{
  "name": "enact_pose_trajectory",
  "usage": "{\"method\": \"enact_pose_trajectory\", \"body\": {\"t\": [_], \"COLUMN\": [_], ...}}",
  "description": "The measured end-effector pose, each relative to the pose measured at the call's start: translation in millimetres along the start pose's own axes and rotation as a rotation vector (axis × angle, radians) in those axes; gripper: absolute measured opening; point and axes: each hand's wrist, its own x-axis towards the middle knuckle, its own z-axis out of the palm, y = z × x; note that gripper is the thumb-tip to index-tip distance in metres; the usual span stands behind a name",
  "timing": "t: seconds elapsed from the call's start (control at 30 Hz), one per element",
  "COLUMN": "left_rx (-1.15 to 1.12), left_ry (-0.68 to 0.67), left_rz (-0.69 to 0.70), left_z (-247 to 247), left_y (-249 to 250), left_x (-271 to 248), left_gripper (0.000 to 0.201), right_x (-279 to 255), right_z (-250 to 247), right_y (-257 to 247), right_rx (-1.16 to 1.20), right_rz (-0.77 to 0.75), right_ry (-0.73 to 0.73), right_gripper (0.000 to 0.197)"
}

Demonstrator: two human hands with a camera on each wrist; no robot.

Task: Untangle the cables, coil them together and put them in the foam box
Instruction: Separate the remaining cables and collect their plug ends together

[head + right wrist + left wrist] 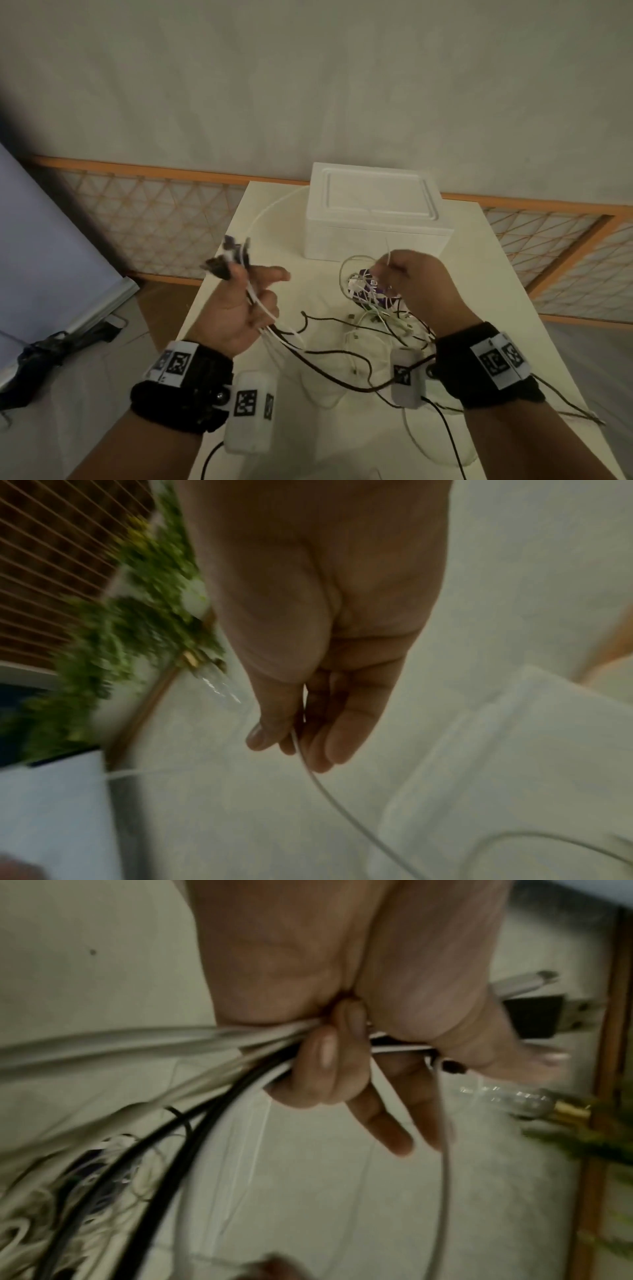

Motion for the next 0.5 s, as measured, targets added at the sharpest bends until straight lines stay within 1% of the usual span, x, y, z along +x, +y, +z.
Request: {"method": "enact_pose_trajectory", "body": {"t": [0.03,0.07,0.1,0.13,0.23,0.3,0.33,0.4,0.43,0.5], "left_rx": [0.105,0.208,0.295,0.382,0.610,0.703,0.723,0.687,0.634,0.541], "left_ry": [0.117,0.197,0.240,0.260,0.261,0.265,0.280,0.318,0.329,0.327], "left_rz": [-0.038,-0.079,-0.126,-0.161,-0.195,-0.191,-0.172,-0.125,-0.094,-0.062], "left_z": [5,11,17,25,48,60,63,65,63,62], "left_y": [-9,-15,-21,-26,-38,-39,-38,-36,-33,-29], "left_x": [2,4,7,10,19,22,23,25,24,24], "left_gripper": [0.050,0.049,0.043,0.034,0.024,0.012,0.013,0.022,0.024,0.026], "right_x": [-1,-3,-5,-8,-14,-15,-15,-15,-16,-22], "right_z": [-4,-7,-8,-8,-1,4,6,10,14,24], "right_y": [-15,-29,-39,-48,-58,-55,-50,-39,-35,-26], "right_rx": [0.073,0.144,0.197,0.226,0.218,0.253,0.309,0.402,0.392,0.325], "right_rz": [-0.049,-0.087,-0.117,-0.142,-0.207,-0.238,-0.222,-0.144,-0.105,-0.099], "right_ry": [0.027,0.032,0.021,0.001,-0.058,-0.018,0.016,0.051,0.021,-0.102], "right_gripper": [0.012,0.009,0.008,0.007,0.007,0.006,0.006,0.014,0.017,0.011]}}
